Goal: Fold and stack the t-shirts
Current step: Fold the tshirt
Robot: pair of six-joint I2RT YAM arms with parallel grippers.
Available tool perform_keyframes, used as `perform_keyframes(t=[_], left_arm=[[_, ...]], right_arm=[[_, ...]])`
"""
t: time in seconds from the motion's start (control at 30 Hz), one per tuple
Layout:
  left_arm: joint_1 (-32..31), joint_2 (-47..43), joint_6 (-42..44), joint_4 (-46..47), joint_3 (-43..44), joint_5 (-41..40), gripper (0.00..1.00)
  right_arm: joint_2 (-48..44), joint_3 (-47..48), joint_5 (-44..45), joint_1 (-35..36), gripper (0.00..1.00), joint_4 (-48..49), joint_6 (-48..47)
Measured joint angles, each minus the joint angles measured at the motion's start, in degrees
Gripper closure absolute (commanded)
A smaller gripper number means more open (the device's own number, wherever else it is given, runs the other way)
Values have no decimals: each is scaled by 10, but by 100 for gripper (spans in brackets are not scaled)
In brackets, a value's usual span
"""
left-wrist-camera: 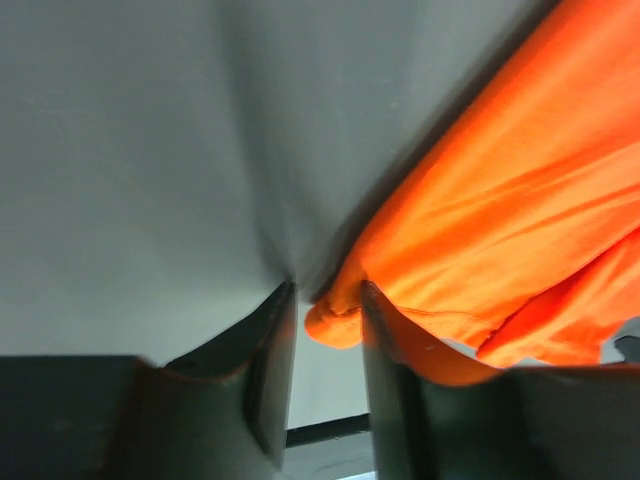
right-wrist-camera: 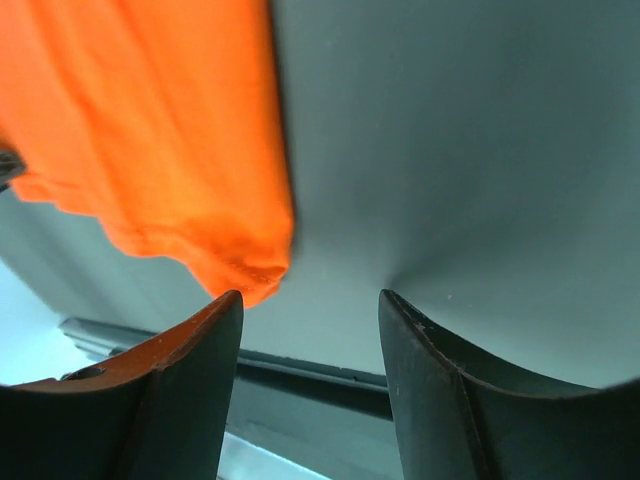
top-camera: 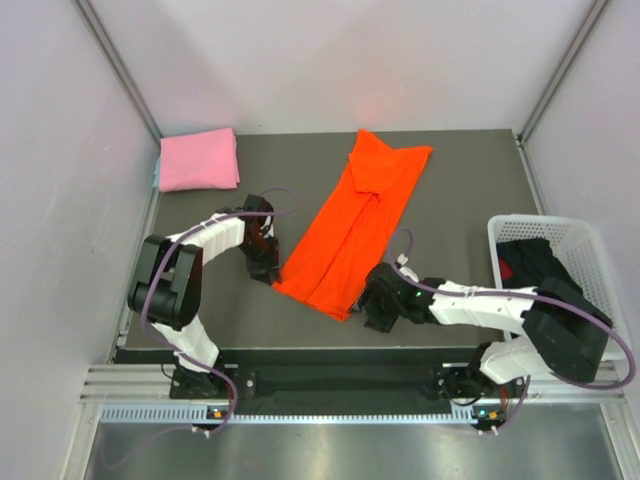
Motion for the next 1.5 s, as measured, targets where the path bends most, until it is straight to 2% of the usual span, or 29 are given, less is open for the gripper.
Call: perform_keyframes(t=[0.27, 0.43, 0.63, 0.73, 0.77, 0.83, 0.87, 0.93, 0.97, 1.0, 1.27, 1.4, 1.5], left_arm=[[0, -10, 2, -5, 0, -25, 58], [0, -14, 2, -5, 0, -24, 59], [0, -17, 2, -5, 0, -16, 62], [0, -29, 2, -5, 0, -13, 62], [0, -35, 2, -5, 0, -11, 62], [0, -45, 2, -5, 0, -9, 63], [0, -49, 2, -5, 0, -9, 63], [0, -56, 2, -5, 0, -8, 65], [0, -59, 3, -5, 0, -5, 67], [0, -63, 4, -5, 0, -2, 67], [-6, -183, 1, 5, -43, 53, 62], [-31, -217, -12, 9, -59, 75, 59], [-74, -234, -38, 15, -90, 79, 59]], right_arm=[[49, 27, 36, 50, 43, 2, 99], [50, 27, 52, 56, 44, 4, 126], [61, 34, 59, 58, 50, 6, 139], [71, 40, 60, 58, 59, 7, 136], [74, 41, 59, 58, 66, 7, 136], [81, 45, 58, 59, 73, 6, 130], [84, 45, 58, 59, 80, 6, 128], [87, 45, 57, 59, 88, 6, 126], [88, 45, 57, 59, 97, 5, 124], [89, 45, 57, 59, 100, 6, 120], [68, 44, 68, 59, 100, -20, 49], [5, 26, 69, 59, 100, -61, -3], [-63, -10, 71, 59, 100, -105, -25]])
